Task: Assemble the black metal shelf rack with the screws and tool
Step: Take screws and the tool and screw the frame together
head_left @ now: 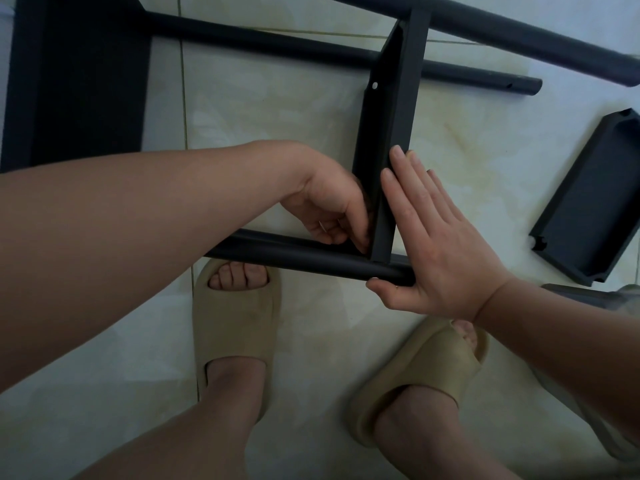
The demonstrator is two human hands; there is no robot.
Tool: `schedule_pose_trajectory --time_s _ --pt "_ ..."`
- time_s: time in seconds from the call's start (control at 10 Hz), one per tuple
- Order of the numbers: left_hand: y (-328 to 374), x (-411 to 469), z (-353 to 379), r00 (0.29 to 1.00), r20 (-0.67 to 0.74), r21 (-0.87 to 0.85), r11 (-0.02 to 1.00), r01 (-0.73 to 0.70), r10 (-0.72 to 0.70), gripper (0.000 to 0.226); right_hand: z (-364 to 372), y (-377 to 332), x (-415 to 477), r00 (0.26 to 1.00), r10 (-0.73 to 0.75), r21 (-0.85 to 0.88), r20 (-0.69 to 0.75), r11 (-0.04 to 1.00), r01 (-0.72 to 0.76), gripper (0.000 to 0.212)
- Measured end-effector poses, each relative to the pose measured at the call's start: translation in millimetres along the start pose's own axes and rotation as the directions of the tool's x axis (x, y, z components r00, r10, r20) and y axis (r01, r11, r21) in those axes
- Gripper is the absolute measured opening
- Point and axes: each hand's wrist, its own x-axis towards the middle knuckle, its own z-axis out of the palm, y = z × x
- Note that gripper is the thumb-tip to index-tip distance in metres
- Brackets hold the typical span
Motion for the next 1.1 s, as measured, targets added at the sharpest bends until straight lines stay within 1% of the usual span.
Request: schedule_pose_trajectory --time_s 0.1,0.2,0.4,0.5,0.6,0.8,1.1 --pt "-1.0 1.4 2.2 1.0 0.002 0.001 1.0 0.019 -0.019 0.007 0.1 0.1 -0.1 1.0 -0.003 0.003 -0.005 1.0 0.003 0.105" --pt "-1.6 4.4 4.8 0.999 -0.029 0.016 1.0 0.017 -0.016 0.007 0.6 0.1 -0.2 1.0 -0.004 0.003 -0.008 1.0 0.004 0.106" --pt "0.5 2.9 2.3 1.0 -0.019 0.001 1.0 0.007 -0.007 0.011 1.1 0.8 -0.3 1.0 -0.005 0.002 -0.006 1.0 0.005 0.107" --pt "0.1 2.1 1.3 1.0 -0.017 -0.025 1.0 0.006 -0.006 0.009 0.7 0.8 -0.4 1.0 -0.005 0.0 -0.004 1.0 0.005 0.107" --pt "-1.0 1.9 3.4 0.999 0.007 -0.02 0.999 0.034 -0.034 0.008 -0.4 0.8 -0.5 1.0 -0.002 -0.001 0.001 1.0 0.002 0.107" --pt "-1.9 5.4 6.0 1.0 0.0 -0.041 0.999 0.024 -0.024 0.01 -0.1 0.8 -0.4 1.0 0.0 0.0 0.006 1.0 0.0 0.106" --pt "-0.6 2.4 1.2 0.999 0.007 -0.037 0.999 0.032 -0.032 0.008 -0.5 0.8 -0.2 1.0 0.003 0.0 0.004 1.0 -0.003 0.106"
